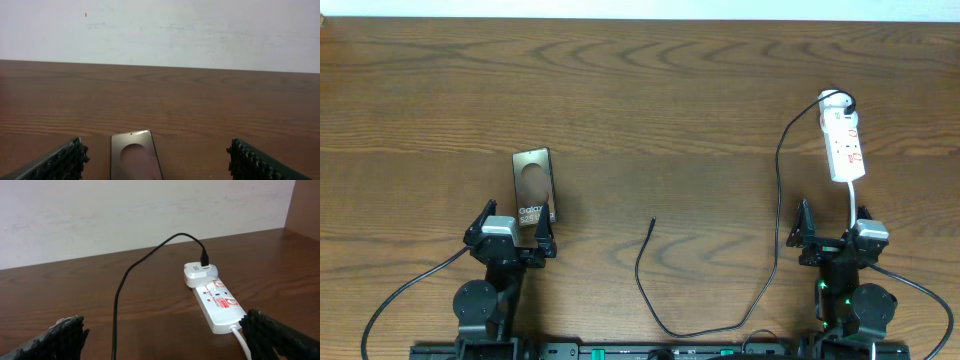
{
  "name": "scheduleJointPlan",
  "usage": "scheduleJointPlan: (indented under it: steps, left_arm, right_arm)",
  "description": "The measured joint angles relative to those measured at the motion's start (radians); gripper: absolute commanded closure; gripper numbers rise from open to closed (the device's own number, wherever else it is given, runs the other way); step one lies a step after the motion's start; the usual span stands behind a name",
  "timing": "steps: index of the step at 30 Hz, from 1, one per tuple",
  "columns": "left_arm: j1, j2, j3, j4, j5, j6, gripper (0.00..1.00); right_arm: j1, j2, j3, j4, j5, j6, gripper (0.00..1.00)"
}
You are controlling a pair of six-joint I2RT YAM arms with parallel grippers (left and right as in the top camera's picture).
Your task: Plug charger to phone and switch on socket
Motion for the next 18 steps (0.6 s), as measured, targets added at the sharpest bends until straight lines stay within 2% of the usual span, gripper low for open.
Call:
scheduleJointPlan:
  steps: [18]
  left_arm:
    - [0.0, 0.005, 0.0, 0.0, 0.0, 0.0, 0.11]
  right_arm:
    - [0.007, 0.0, 0.0, 0.0, 0.0, 0.0, 0.01]
